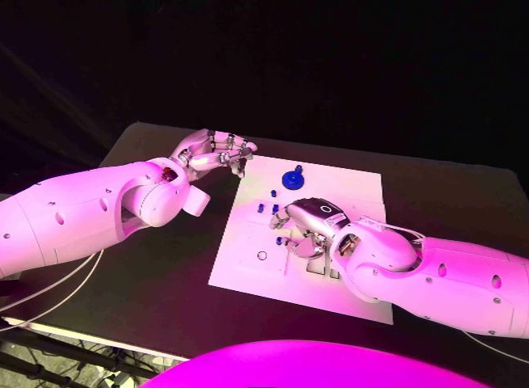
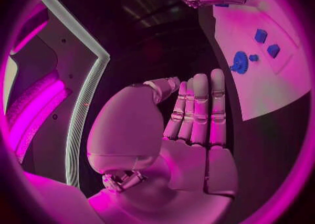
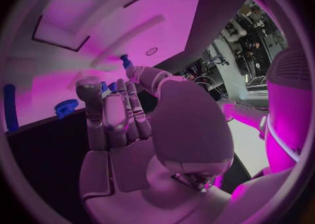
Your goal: Assemble the parts on the task board
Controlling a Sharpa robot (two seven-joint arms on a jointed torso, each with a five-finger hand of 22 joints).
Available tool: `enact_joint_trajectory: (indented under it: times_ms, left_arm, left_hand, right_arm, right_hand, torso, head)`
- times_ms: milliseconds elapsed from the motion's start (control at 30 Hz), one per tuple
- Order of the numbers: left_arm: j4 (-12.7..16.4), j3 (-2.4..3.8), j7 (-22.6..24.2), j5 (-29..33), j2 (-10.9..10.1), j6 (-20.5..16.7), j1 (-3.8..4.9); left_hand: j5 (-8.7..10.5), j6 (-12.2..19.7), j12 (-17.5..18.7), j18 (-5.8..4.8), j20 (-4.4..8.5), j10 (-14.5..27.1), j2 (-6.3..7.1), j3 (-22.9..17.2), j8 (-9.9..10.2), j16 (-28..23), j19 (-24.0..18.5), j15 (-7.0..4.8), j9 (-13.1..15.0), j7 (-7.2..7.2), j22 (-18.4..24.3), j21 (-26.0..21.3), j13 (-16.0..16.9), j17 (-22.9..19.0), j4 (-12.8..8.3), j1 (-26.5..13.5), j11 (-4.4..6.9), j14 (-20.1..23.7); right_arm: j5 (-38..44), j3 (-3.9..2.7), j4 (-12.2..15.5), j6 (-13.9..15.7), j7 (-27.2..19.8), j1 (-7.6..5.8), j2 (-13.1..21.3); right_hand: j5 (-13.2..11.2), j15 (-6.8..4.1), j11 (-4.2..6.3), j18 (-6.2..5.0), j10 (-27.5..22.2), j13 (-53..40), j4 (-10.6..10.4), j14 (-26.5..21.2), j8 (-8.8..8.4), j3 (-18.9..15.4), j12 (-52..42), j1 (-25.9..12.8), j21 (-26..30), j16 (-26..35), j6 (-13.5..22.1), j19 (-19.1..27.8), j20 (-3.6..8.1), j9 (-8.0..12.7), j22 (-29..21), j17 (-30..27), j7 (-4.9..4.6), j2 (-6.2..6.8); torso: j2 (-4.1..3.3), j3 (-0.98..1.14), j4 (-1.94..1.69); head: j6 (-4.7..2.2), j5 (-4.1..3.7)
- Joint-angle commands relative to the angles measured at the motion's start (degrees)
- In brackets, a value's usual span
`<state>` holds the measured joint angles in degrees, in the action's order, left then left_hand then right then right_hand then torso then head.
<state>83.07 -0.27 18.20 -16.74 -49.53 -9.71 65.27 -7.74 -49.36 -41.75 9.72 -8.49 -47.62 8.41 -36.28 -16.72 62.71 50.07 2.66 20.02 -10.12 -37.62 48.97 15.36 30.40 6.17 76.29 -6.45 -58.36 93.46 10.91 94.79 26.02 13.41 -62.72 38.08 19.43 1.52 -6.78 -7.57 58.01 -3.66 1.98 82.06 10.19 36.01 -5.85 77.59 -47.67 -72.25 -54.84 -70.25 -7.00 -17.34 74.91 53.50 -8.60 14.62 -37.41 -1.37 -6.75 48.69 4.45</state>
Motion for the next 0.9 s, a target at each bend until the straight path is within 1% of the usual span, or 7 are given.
enact_joint_trajectory:
  times_ms: [33,233,300,467,633,700,900]
  left_arm:
    - [0.02,0.05,0.30,-0.08,0.09,0.79,0.02]
    - [-0.09,0.05,0.31,-0.08,0.23,0.92,0.02]
    - [-0.12,0.05,0.30,-0.08,0.23,0.93,0.02]
    - [-0.17,0.05,0.29,-0.08,0.18,0.86,0.02]
    - [-0.19,0.04,0.31,-0.08,0.23,0.88,0.02]
    - [-0.18,0.04,0.31,-0.08,0.26,0.89,0.02]
    - [-0.22,0.04,0.34,-0.08,0.32,0.93,0.01]
  left_hand:
    - [-0.06,0.13,0.28,0.79,-0.02,-0.32,-0.16,0.24,0.23,-0.22,0.55,0.06,-0.07,-0.07,0.05,-0.32,-0.06,-0.07,0.07,-0.02,-0.02,-0.21]
    - [-0.08,0.16,0.30,0.79,-0.03,-0.33,-0.21,0.26,0.26,-0.26,0.58,0.07,-0.11,-0.07,0.12,-0.41,-0.11,-0.08,0.19,-0.06,-0.02,-0.23]
    - [-0.08,0.16,0.30,0.79,-0.03,-0.33,-0.21,0.26,0.26,-0.26,0.58,0.07,-0.11,-0.07,0.12,-0.41,-0.11,-0.08,0.19,-0.06,-0.02,-0.23]
    - [-0.08,0.16,0.30,0.79,-0.03,-0.33,-0.21,0.26,0.26,-0.26,0.58,0.07,-0.11,-0.07,0.12,-0.41,-0.11,-0.08,0.19,-0.06,-0.02,-0.23]
    - [-0.08,0.16,0.30,0.79,-0.03,-0.33,-0.21,0.26,0.26,-0.26,0.58,0.07,-0.11,-0.07,0.12,-0.41,-0.11,-0.08,0.19,-0.06,-0.02,-0.23]
    - [-0.08,0.16,0.30,0.79,-0.03,-0.33,-0.21,0.26,0.26,-0.26,0.58,0.07,-0.11,-0.07,0.12,-0.41,-0.11,-0.08,0.19,-0.06,-0.02,-0.23]
    - [-0.08,0.16,0.30,0.79,-0.03,-0.33,-0.21,0.26,0.26,-0.26,0.58,0.07,-0.11,-0.07,0.12,-0.41,-0.11,-0.08,0.19,-0.06,-0.02,-0.23]
  right_arm:
    - [-1.34,-0.06,1.16,1.30,-1.21,-0.10,1.02]
    - [-3.01,-0.26,3.13,1.50,-2.64,-0.84,3.57]
    - [-4.11,-0.35,3.97,1.29,-2.88,-1.48,4.90]
    - [-8.02,-0.59,5.76,-0.12,-3.09,-3.72,8.73]
    - [-9.51,-0.72,6.57,-2.52,-2.62,-5.97,12.20]
    - [-9.58,-0.74,6.44,-3.96,-2.34,-6.49,13.17]
    - [-9.62,-0.76,4.75,-7.91,-1.93,-7.28,15.18]
  right_hand:
    - [-0.31,0.00,0.05,-0.76,-0.77,-0.11,-0.05,-0.65,-0.28,-0.77,-0.18,-0.03,0.72,0.44,0.50,0.53,-0.05,0.10,0.08,-0.45,0.16,0.43]
    - [-0.20,-0.02,0.03,-0.75,-1.22,-0.17,0.27,-0.71,-0.36,-1.21,-0.58,0.62,0.67,0.42,0.30,0.35,-0.07,0.09,0.04,-0.41,0.03,-0.16]
    - [-0.17,-0.16,0.20,-0.61,-0.48,-0.30,0.30,-0.27,-0.37,-1.33,-1.38,0.73,-0.20,-0.04,-0.01,-0.31,0.02,0.07,0.31,0.22,-0.45,-0.54]
    - [-0.08,-0.47,0.59,0.11,2.44,-0.40,-0.05,1.25,-0.56,-0.89,-3.34,0.17,-3.98,-2.08,-0.42,-2.72,0.29,0.09,1.63,3.52,-0.92,-0.95]
    - [-0.21,-0.36,0.52,0.21,2.44,-0.11,-0.61,1.41,-0.83,-1.33,-3.31,-1.08,-4.09,-2.33,-0.31,-2.99,0.21,0.14,1.65,3.73,-1.00,-0.10]
    - [-0.25,-0.35,0.56,0.18,2.03,-0.04,-0.81,1.45,-0.97,-1.76,-3.14,-1.49,-3.74,-2.44,-0.17,-2.90,0.16,0.16,1.49,3.86,-0.83,0.28]
    - [-0.28,-0.28,0.54,0.06,0.38,-0.03,-1.12,1.33,-1.35,-3.63,-2.79,-1.71,-2.46,-2.44,0.21,-2.56,0.05,0.20,0.88,3.67,-0.55,0.78]
  torso:
    - [0.05,-0.03,0.08]
    - [0.03,0.02,-0.03]
    - [0.05,0.04,0.00]
    - [0.12,-0.03,0.14]
    - [0.14,-0.05,0.12]
    - [0.11,-0.05,0.08]
    - [0.00,0.07,0.05]
  head:
    - [0.00,0.00]
    - [-0.24,-0.19]
    - [-0.29,-0.31]
    - [-0.59,-0.72]
    - [-1.18,-2.05]
    - [-1.34,-2.61]
    - [-1.47,-3.15]
